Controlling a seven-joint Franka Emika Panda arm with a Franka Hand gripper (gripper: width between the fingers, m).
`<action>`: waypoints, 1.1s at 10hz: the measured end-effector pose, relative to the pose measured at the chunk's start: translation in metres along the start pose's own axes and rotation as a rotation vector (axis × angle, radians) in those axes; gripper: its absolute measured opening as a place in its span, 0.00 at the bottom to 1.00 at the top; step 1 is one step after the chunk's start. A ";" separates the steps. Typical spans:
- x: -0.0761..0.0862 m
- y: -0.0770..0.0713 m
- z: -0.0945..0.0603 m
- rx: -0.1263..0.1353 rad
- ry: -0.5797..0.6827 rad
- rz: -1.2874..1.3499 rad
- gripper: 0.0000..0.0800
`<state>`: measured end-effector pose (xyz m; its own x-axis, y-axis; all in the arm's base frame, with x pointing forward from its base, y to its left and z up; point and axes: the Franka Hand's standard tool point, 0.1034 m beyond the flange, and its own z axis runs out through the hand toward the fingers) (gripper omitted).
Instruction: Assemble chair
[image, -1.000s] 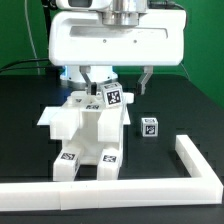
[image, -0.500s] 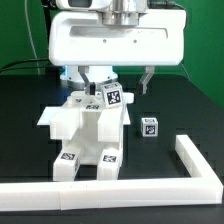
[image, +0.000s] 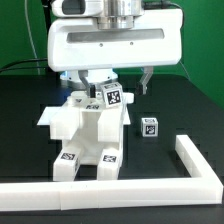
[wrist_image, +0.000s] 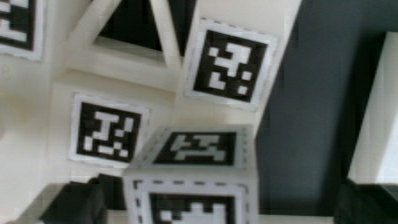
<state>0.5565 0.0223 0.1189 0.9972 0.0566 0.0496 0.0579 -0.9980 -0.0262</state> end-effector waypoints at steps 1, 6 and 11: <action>0.000 0.000 0.000 0.000 0.000 0.000 0.68; 0.000 0.000 0.000 0.000 -0.001 0.031 0.35; 0.001 0.003 0.001 -0.002 0.006 0.359 0.36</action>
Offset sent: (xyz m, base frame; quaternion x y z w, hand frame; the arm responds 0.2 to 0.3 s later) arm 0.0000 0.0000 0.0000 0.0000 0.0000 0.0000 1.0000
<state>0.5577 0.0195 0.1181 0.9537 -0.2977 0.0436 -0.2961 -0.9543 -0.0408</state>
